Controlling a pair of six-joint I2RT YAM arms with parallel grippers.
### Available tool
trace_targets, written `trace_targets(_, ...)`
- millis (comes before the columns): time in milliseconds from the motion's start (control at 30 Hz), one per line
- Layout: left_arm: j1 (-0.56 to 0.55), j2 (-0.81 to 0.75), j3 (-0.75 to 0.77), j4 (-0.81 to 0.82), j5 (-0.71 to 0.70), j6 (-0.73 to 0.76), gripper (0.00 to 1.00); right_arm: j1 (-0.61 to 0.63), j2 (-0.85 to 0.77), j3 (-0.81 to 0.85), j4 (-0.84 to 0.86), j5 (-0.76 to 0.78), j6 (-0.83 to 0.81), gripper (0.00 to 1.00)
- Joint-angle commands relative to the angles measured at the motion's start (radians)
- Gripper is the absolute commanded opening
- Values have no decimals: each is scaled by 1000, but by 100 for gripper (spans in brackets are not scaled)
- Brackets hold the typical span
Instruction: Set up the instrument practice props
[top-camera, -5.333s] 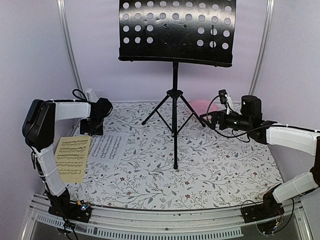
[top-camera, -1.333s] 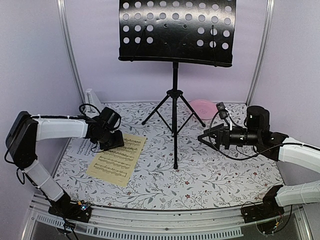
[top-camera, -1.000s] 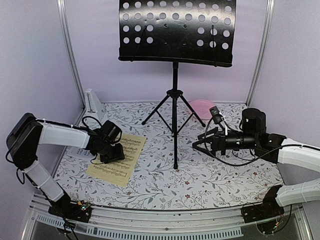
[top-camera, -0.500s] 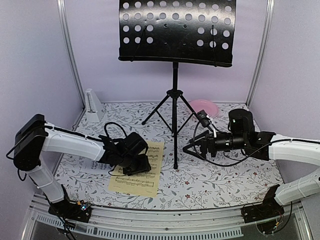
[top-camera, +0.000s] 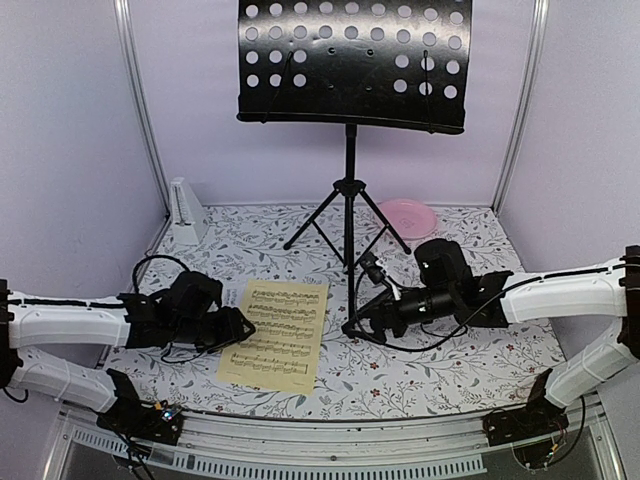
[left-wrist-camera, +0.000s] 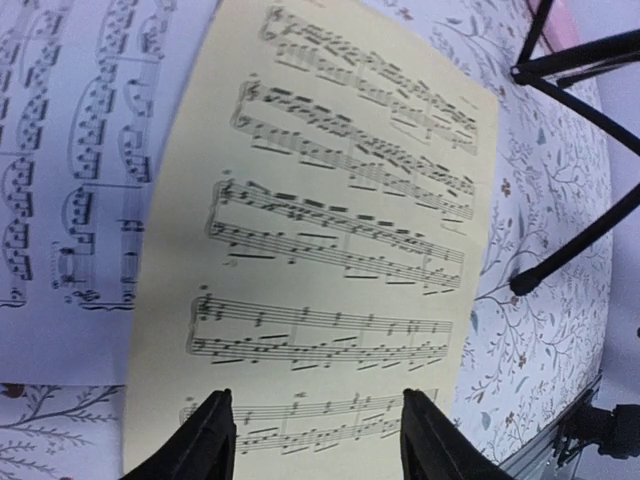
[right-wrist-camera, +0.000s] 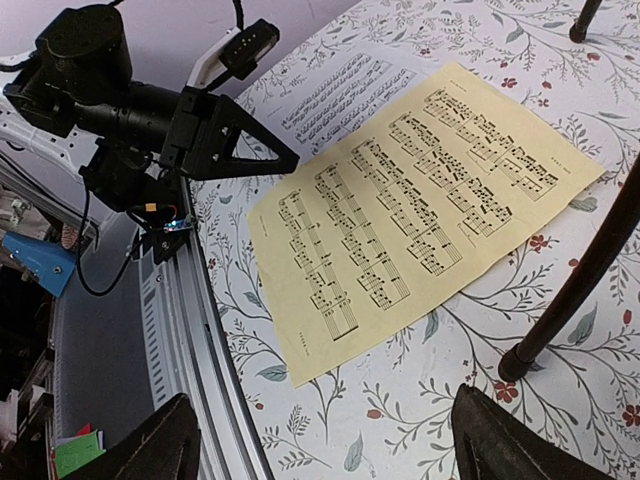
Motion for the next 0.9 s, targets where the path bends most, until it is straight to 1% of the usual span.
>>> trace_targets(0, 99, -87, -104, 56, 120, 6, 59, 40, 91, 73, 42, 65, 30, 86)
trace_targets(167, 138, -154, -143, -9, 125, 2, 66, 84, 193, 129, 64, 88, 58, 81)
trace_targets(233, 158, -171, -164, -20, 142, -1, 71, 100, 242, 164, 65, 93, 62, 77)
trace_targets(300, 182, -183, -197, -2, 171, -7, 73, 108, 303, 201, 62, 96, 58, 71)
trace_targets(500, 246, -176, -267, 82, 243, 4, 74, 113, 428, 298, 61, 99, 61, 49)
trace_targets(733, 282, -166, -329, 213, 339, 34, 72, 116, 570, 416, -52, 161, -6, 31)
trace_targets(867, 293, -177, -343, 225, 360, 56, 71, 116, 645, 460, -135, 166, -45, 23)
